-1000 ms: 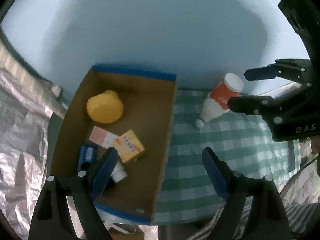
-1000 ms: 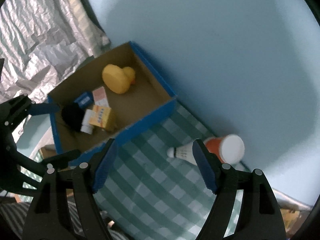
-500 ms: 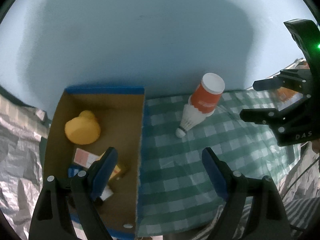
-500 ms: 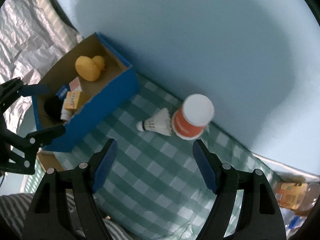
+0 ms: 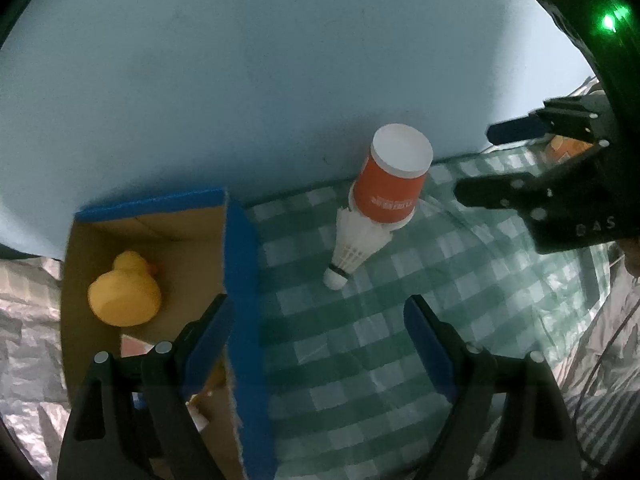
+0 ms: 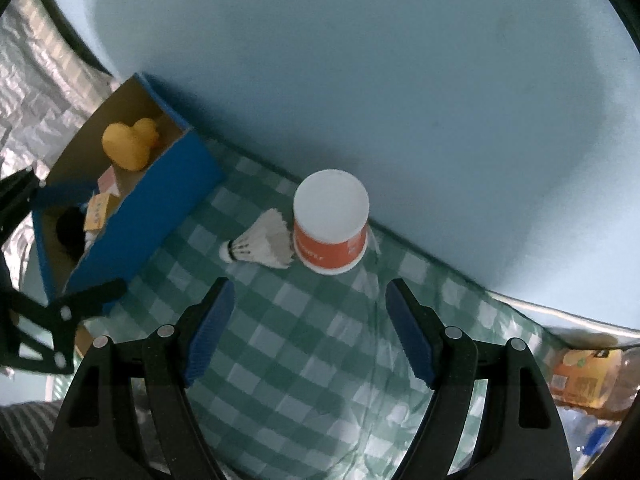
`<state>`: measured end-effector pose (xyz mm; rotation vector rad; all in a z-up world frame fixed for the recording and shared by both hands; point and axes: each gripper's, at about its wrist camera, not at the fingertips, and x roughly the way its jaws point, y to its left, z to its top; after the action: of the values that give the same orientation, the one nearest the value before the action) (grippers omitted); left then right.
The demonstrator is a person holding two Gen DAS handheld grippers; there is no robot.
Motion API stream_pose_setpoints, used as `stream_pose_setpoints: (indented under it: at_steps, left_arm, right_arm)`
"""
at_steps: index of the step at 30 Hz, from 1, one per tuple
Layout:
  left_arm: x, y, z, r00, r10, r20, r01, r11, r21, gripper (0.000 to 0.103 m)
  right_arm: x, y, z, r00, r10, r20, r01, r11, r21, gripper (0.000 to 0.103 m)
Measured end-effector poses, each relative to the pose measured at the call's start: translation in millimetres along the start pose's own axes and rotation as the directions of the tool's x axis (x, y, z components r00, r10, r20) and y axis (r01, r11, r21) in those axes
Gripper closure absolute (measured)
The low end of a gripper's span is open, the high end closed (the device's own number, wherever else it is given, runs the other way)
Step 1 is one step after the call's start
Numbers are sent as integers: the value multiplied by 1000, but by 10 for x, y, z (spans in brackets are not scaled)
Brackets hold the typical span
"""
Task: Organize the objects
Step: 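Grasp the orange cup rim with right tool while left tool grasps the shuttlecock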
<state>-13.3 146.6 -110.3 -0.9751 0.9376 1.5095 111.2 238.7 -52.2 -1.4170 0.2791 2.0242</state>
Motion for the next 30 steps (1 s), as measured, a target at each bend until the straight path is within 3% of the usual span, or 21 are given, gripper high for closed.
stream_pose_setpoints:
  at_steps: [14,21,30]
  left_arm:
    - [505,-111,152,999,-10,-52,11,1000,21,16]
    - [706,-78,221,997,-26,-74,25,1000,-17,16]
    - [1025,-206,303,993,-15,-118,19,999,34,15]
  right_arm:
    - [690,-48,336,999,-23,-27,24,1000,14,25]
    - [984,-112,370,998,-32,-49,33,999,13,25]
    - [1051,-240,280,999,18,-44,-17,999,30,30]
